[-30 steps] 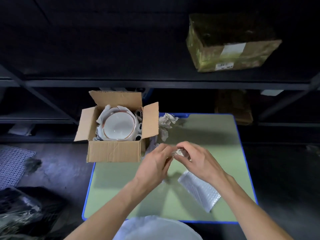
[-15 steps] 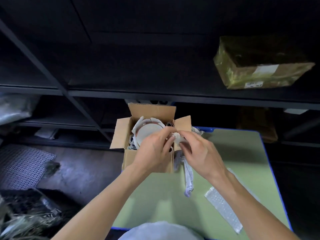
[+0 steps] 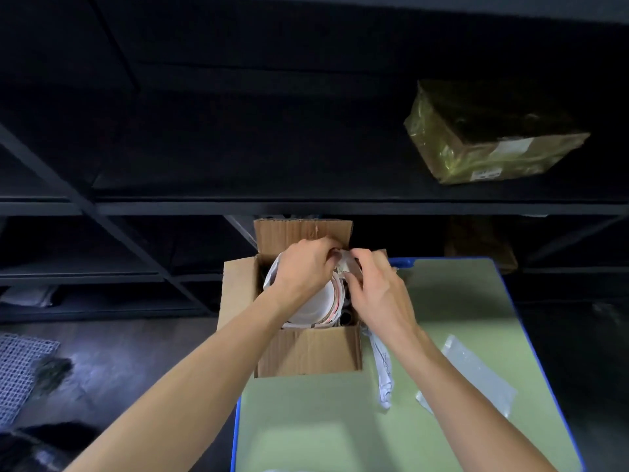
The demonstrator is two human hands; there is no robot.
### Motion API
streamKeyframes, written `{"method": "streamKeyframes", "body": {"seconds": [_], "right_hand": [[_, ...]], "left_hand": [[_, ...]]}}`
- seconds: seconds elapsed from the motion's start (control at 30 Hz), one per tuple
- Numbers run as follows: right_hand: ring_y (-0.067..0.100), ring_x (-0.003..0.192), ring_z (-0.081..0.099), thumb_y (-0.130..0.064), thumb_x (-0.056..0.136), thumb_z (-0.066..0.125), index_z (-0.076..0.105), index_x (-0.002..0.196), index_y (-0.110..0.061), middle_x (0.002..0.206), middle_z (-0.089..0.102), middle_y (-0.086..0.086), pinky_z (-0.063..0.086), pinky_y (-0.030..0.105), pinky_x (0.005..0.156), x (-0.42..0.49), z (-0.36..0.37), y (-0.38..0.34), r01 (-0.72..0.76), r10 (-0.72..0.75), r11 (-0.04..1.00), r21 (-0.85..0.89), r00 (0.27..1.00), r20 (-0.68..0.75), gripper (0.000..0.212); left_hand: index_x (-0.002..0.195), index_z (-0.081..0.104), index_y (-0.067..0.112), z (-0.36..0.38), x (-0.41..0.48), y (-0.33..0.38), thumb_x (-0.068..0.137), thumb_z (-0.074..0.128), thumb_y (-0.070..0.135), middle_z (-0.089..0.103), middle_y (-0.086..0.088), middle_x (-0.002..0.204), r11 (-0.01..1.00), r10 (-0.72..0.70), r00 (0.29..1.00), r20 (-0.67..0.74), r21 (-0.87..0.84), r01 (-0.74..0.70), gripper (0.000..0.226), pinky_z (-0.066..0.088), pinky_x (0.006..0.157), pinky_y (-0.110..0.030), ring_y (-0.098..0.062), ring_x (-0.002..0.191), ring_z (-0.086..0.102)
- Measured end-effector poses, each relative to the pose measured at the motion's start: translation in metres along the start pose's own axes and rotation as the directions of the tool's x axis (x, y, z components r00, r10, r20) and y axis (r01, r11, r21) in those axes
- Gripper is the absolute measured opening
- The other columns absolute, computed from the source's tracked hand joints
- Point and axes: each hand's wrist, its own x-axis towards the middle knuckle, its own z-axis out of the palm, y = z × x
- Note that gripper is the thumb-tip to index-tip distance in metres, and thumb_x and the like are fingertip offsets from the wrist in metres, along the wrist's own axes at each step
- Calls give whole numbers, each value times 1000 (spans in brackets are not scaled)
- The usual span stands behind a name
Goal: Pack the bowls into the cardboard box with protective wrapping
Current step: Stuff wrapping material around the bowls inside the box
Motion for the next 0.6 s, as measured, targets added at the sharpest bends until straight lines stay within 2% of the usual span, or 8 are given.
{"method": "streamKeyframes", "body": {"seconds": [0.07,0.13,0.27,0.37,0.43,0.53,0.6], "right_hand": [[31,93,53,-11,90,61,64,107,-8,103,56,7,50,42,70,-5,6,1,37,-38,995,-90,999,-10,18],[30,93,51,-4,87,61,66,101,-5,104,56,8,50,43,75,-10,10,2,52,-48,987,-155,998,30,15],[30,89,51,1,82,59,67,99,-4,102,56,9,47,43,77,-10,15,0,90,-78,977,-192,995,68,20],[27,86,47,0,82,55,68,104,-7,101,57,6,46,42,77,-7,17,0,128,-109,960,-249,990,88,27],[26,88,47,-2,82,57,69,107,-10,103,60,3,47,41,74,-6,17,0,143,-123,947,-287,989,86,29],[26,91,49,-6,82,59,69,105,-15,104,62,-2,50,39,67,-5,19,-1,136,-117,926,-352,990,73,26],[26,91,50,-6,81,58,68,103,-15,101,62,-2,51,40,68,-4,20,0,141,-131,918,-370,990,52,25]], "left_hand": [[112,63,35,7,0,-4,96,47,36,74,2,90,1000,12,1000,-25,26,-11,22,52,68,-38,-28,86,68],[109,59,32,11,1,-5,95,47,37,73,-2,86,999,31,999,-33,34,-30,19,49,64,-37,-30,83,67],[104,53,21,10,2,-3,95,49,35,69,-7,74,996,41,998,-46,79,-38,17,37,53,-34,-37,70,64],[103,51,16,9,-2,-3,97,49,37,68,-8,72,992,57,997,-54,114,-51,21,33,53,-34,-37,68,63],[100,56,18,9,-6,-5,97,50,38,69,-5,78,993,69,996,-53,95,-64,22,35,55,-34,-34,73,64],[104,64,27,10,-15,-9,99,46,38,68,3,99,985,116,992,-52,134,-108,21,43,63,-36,-25,92,63],[105,66,26,11,-23,-12,99,47,35,64,0,104,980,131,990,-49,157,-121,22,43,64,-38,-25,93,60]]}}
